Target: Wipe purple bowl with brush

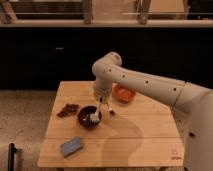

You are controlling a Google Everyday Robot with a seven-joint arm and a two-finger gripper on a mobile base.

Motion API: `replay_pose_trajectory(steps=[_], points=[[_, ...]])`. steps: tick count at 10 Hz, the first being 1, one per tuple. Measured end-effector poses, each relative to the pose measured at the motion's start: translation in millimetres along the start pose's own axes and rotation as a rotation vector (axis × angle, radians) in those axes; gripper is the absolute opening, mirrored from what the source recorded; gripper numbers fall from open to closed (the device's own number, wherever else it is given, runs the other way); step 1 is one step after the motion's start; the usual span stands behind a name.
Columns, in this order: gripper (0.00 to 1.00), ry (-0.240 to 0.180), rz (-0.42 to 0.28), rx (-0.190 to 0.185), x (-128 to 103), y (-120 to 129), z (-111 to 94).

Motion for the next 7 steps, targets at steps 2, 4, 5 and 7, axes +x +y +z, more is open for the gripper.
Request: replay_pose_trajectory(steps=[2, 4, 5, 7], points=[[0.0, 0.026, 0.009, -0.023, 15, 0, 1], [0.0, 0.047, -0.006, -0.037, 29, -12, 2], [0.0, 0.057, -0.013, -0.039, 34, -18, 3], [0.0, 0.059, -0.029, -0.034, 37, -28, 5]])
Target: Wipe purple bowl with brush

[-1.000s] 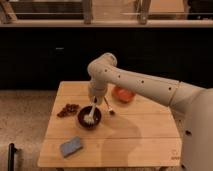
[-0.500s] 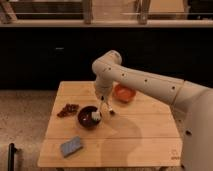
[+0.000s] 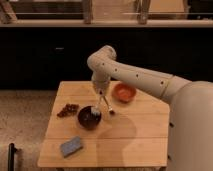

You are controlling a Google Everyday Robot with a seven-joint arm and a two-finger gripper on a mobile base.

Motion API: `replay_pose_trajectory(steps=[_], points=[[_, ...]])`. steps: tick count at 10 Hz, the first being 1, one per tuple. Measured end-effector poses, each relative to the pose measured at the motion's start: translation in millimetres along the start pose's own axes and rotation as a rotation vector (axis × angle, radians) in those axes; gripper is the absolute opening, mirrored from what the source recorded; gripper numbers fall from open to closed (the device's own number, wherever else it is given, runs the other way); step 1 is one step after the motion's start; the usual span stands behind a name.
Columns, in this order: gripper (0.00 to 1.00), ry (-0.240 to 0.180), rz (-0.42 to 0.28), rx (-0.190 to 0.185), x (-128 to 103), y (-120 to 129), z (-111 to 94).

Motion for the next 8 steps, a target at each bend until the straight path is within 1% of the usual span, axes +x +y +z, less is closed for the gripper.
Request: replay_pose_trajectory(steps=[2, 3, 4, 6, 8], points=[[0.0, -0.01, -0.039, 0.013, -8, -19, 5], [0.0, -0.027, -0.074, 0.022, -18, -34, 8], [0.0, -0.043, -0.103, 0.026, -26, -41, 11], [0.0, -0.074, -0.142, 0.025, -41, -43, 13], [0.0, -0.099, -0.162, 0.024, -57, -37, 14]])
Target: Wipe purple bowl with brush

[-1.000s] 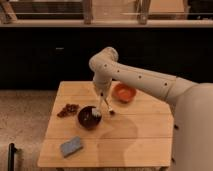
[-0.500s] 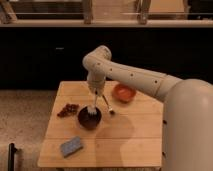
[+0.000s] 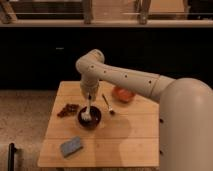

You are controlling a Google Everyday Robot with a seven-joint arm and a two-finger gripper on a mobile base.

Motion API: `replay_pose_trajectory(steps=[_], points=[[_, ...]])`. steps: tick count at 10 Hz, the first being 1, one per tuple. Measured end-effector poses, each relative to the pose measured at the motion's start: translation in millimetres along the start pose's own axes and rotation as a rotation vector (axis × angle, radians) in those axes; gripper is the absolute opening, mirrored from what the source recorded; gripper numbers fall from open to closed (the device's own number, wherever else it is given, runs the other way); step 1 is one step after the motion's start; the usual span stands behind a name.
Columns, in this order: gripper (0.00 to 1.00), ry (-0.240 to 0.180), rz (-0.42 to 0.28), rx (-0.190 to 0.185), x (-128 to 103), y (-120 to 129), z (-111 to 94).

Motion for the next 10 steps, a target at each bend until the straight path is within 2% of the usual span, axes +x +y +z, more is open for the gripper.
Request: replay_pose_trajectory(steps=[2, 5, 8, 10], points=[[0.0, -0.014, 0.012, -0.004, -9, 12, 1], [0.0, -0.014, 0.073, -0.019, -7, 43, -1], [0.0, 0.023, 0.152, -0.034, 13, 73, -7], [0.0, 0.052, 0.178, -0.026, 28, 69, -10]])
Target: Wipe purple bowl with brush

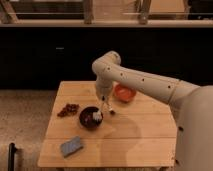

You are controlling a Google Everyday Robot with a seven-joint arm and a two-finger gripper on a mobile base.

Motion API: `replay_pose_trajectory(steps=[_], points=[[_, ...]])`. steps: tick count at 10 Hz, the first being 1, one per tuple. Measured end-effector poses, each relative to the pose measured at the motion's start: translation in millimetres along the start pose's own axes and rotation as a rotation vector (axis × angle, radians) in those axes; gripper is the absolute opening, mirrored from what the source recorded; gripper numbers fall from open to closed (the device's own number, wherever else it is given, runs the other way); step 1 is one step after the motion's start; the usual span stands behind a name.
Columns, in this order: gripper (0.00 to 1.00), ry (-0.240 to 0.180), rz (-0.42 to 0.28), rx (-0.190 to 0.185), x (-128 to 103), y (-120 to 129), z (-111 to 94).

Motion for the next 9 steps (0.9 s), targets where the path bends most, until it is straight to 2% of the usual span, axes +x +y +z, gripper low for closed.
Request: replay_pose_trajectory(steps=[2, 4, 9], points=[[0.0, 0.027, 0.02, 0.019, 15, -5, -2], [0.0, 0.035, 0.006, 0.041, 20, -17, -1], [0.0, -0.025, -0.078, 0.076, -4, -45, 7]])
